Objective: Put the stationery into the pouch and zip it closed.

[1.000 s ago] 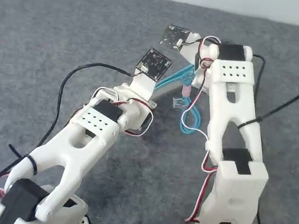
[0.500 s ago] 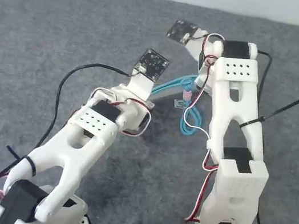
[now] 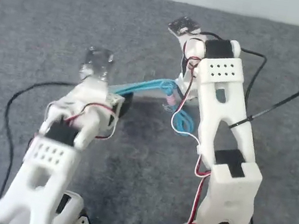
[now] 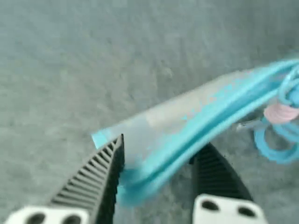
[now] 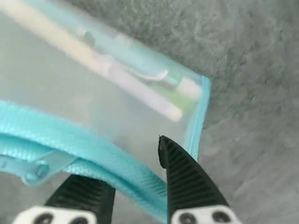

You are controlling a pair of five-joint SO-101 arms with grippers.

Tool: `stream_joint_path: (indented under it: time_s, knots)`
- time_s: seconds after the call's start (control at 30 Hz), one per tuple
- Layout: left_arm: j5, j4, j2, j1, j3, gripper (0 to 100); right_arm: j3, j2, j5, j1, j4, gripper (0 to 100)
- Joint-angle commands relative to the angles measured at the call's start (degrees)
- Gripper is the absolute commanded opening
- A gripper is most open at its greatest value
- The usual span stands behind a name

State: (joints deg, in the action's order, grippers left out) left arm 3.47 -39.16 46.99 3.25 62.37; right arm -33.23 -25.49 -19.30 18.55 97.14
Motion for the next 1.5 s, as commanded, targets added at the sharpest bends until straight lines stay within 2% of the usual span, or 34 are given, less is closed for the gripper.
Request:
stream_joint_path:
  time_s: [0.0,0.13,0.3,0.43,0.57,0.77,0.9,1.1,1.33,1.47]
  knots:
    - [2.1,-1.2,18.2,-2.8,3.0,22,-0.4,6.8,6.0,0.6,5.1,0.6]
    - [2.1,-4.1,24.6,-2.5,3.7,22,3.6,9.2,9.2,-1.0,5.4,0.6]
    - [1.8,-4.6,25.3,-1.0,4.2,22,4.7,8.6,10.5,-2.2,5.2,0.6]
    - [-1.8,-5.8,25.2,8.8,6.2,22,4.7,8.6,11.6,-2.1,3.9,0.6]
    - [-5.6,-5.6,25.2,17.6,8.6,22,4.7,8.1,8.6,-1.7,4.5,0.6]
    - [-5.6,-5.5,25.1,18.4,9.0,22,6.1,8.7,4.0,-1.9,5.5,0.6]
    - [-5.6,-0.9,25.1,18.3,12.3,25,7.4,8.9,3.8,-1.8,5.8,0.6]
    - [-5.6,0.1,25.1,18.5,13.1,26,18.1,17.4,2.0,-0.9,5.3,0.6]
    - [-5.6,0.1,25.1,18.5,13.1,26,30.7,31.6,2.0,4.2,4.4,0.6]
    - [-5.6,0.1,25.1,18.5,13.1,26,34.5,32.7,2.0,7.3,4.6,0.6]
